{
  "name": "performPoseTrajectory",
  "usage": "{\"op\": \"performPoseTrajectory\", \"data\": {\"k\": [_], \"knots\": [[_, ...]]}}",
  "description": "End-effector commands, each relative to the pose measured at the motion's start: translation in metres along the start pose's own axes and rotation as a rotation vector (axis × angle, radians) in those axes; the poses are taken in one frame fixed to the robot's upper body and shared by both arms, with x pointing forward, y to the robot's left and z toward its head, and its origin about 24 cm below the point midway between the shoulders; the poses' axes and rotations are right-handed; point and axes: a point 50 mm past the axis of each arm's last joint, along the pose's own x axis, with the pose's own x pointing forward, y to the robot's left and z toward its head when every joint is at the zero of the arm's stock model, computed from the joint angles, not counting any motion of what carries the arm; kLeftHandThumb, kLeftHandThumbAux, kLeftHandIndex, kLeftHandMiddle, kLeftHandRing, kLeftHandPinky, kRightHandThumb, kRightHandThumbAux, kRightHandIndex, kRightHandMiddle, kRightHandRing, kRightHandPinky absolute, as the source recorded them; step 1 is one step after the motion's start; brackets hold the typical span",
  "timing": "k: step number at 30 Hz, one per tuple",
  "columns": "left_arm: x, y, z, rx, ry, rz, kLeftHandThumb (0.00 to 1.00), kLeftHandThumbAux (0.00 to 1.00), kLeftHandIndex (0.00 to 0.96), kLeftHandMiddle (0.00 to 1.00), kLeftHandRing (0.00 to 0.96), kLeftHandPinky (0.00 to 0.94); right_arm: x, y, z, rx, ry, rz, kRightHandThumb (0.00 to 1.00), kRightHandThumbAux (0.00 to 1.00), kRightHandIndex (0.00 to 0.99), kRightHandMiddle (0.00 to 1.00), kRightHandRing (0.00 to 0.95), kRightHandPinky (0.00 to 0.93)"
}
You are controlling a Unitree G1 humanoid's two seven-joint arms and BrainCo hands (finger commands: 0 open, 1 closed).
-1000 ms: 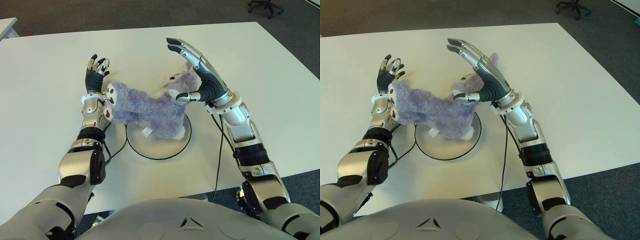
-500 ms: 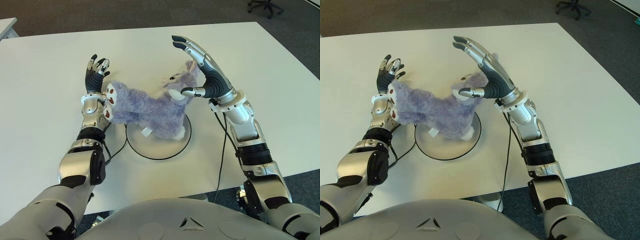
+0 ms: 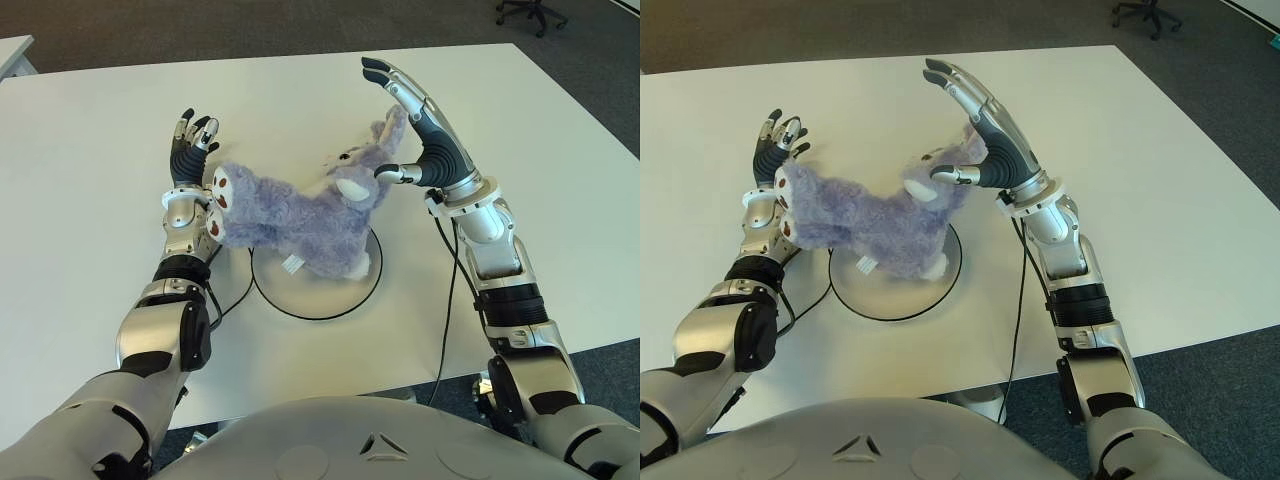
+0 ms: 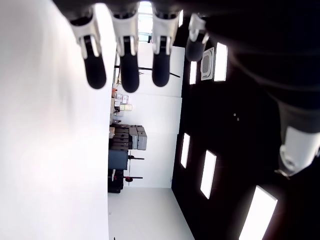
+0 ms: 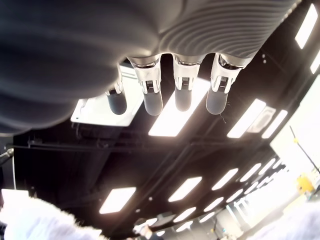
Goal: Put the doll into the plate.
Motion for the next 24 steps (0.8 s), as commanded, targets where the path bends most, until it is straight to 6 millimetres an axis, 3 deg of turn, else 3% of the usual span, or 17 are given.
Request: {"op": "performPoseTrajectory", "data": {"k": [1, 10, 17, 24], "knots": [[-0.023, 0.005, -0.04, 0.004, 0.176, 0.024, 0.0, 0.512, 0.077, 0.179, 0.194, 0.207, 0.001, -0.003, -0.004, -0.006, 0.019, -0.011, 0.068, 0.208, 0.0, 0.0, 0.0, 0.0], [-0.022, 0.006, -0.04, 0.012, 0.177, 0.016, 0.0, 0.507, 0.069, 0.174, 0.179, 0.178, 0.001, -0.007, -0.007, -0.046, 0.023, -0.044, 0.051, 0.182, 0.0, 0.0, 0.0, 0.0], [-0.022, 0.007, -0.039, 0.014, 0.174, 0.01, 0.0, 0.51, 0.078, 0.184, 0.204, 0.25, 0.001, -0.013, -0.011, -0.072, 0.031, -0.064, 0.043, 0.186, 0.0, 0.0, 0.0, 0.0], [-0.022, 0.008, -0.038, 0.017, 0.172, 0.007, 0.0, 0.504, 0.076, 0.184, 0.198, 0.21, 0.002, -0.016, -0.016, -0.109, 0.038, -0.091, 0.03, 0.208, 0.0, 0.0, 0.0, 0.0]]}}
